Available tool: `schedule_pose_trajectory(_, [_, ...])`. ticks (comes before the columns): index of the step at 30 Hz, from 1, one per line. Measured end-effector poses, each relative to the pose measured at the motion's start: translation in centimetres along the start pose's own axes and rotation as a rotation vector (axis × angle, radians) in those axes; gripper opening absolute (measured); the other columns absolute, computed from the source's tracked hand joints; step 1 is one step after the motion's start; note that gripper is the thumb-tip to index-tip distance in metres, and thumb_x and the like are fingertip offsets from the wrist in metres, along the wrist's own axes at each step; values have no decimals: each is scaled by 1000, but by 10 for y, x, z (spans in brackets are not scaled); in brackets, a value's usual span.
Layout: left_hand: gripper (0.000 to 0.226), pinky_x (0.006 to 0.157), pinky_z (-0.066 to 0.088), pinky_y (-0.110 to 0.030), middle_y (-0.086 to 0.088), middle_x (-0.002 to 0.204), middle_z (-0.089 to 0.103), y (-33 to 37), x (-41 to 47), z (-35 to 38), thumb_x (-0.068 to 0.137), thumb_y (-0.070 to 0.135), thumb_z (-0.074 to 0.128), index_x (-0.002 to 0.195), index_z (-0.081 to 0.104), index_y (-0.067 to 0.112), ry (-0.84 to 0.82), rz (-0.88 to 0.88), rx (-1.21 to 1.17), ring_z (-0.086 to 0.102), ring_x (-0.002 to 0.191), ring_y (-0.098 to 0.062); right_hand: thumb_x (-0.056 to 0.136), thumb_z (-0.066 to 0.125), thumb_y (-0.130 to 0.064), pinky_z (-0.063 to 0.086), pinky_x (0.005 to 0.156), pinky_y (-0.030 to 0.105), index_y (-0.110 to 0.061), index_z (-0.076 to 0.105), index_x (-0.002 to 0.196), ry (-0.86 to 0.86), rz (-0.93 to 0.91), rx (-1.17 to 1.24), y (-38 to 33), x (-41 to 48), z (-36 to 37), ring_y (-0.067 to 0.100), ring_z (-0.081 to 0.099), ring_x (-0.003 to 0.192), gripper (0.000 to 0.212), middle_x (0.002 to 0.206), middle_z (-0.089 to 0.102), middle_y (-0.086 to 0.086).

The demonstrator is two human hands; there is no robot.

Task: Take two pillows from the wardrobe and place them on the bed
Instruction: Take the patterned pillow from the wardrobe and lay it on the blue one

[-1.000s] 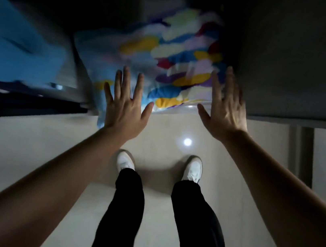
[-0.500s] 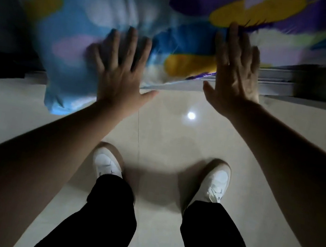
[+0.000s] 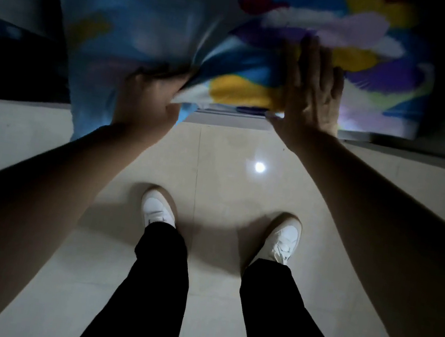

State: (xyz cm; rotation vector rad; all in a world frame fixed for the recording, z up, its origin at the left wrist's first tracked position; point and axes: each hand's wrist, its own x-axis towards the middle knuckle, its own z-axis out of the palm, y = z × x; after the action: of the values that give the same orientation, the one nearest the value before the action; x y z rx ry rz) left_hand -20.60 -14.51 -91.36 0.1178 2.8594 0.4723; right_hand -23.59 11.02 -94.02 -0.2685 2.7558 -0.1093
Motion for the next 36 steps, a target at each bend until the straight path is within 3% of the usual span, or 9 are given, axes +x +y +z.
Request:
schedule_pose_trajectory(4, [40,75,52,-47,-20,110,69,-2,-39,-42,77,17,66,117,64,11,-132,42,76,65,94,-43,100,37,-19,34,105,51,-21,18,157,-90,-64,15,-21,-22,-36,40,37,134,60,156,33,15])
schedule_pose_trajectory(7, [72,107,36,-56,-17,153,39,12,-74,-56,82,33,65,145,40,8,-250,5,169,42,135,-37,98,40,-19,45,95,48,-24,24,155,-119,-66,89,-32,-54,-62,39,47,126,59,144,48,15])
schedule_pose_trajectory(9, [92,112,24,-62,-13,163,17,28,-92,-63,79,50,64,153,25,12,-248,14,218,25,145,-38,94,46,-15,49,90,47,-29,28,154,-112,-32,165,-37,-76,-78,39,54,120,64,138,55,14])
schedule_pose_trajectory(11, [107,113,20,-64,-12,164,11,50,-101,-69,72,61,66,155,14,19,-237,28,274,19,147,-38,90,51,-13,50,84,44,-32,33,152,-122,7,208,-42,-100,-90,39,59,113,67,133,61,12])
schedule_pose_trajectory(16, [69,103,37,-58,-14,142,51,105,-118,-95,85,19,53,151,33,23,-247,12,285,48,126,-39,92,56,-18,51,81,42,-35,38,148,-165,96,222,-44,-176,-121,40,63,106,61,126,66,10])
schedule_pose_trajectory(20, [59,80,50,-46,-13,117,65,139,-133,-144,80,11,63,136,48,25,-363,80,241,63,98,-43,92,55,-16,49,85,44,-35,40,146,-216,190,177,-41,-224,-165,39,62,108,60,124,66,8])
schedule_pose_trajectory(25, [51,74,50,-40,-12,108,70,172,-169,-213,75,24,75,122,55,25,-331,181,303,67,93,-41,97,49,-23,48,94,46,-39,30,151,-185,195,145,-47,-284,-245,35,61,112,60,128,64,7])
schedule_pose_trajectory(30, [41,73,49,-36,-9,104,72,218,-206,-300,75,36,76,110,58,26,-282,231,331,67,93,-37,94,55,-46,46,95,43,-34,46,145,-101,236,228,-51,-351,-335,37,62,112,53,127,66,10])
schedule_pose_trajectory(36, [40,68,43,-31,-4,103,72,274,-240,-385,75,48,71,109,59,28,-191,378,404,68,94,-33,93,57,-45,48,91,41,-31,47,143,-12,276,229,-45,-423,-402,36,62,113,53,129,65,9])
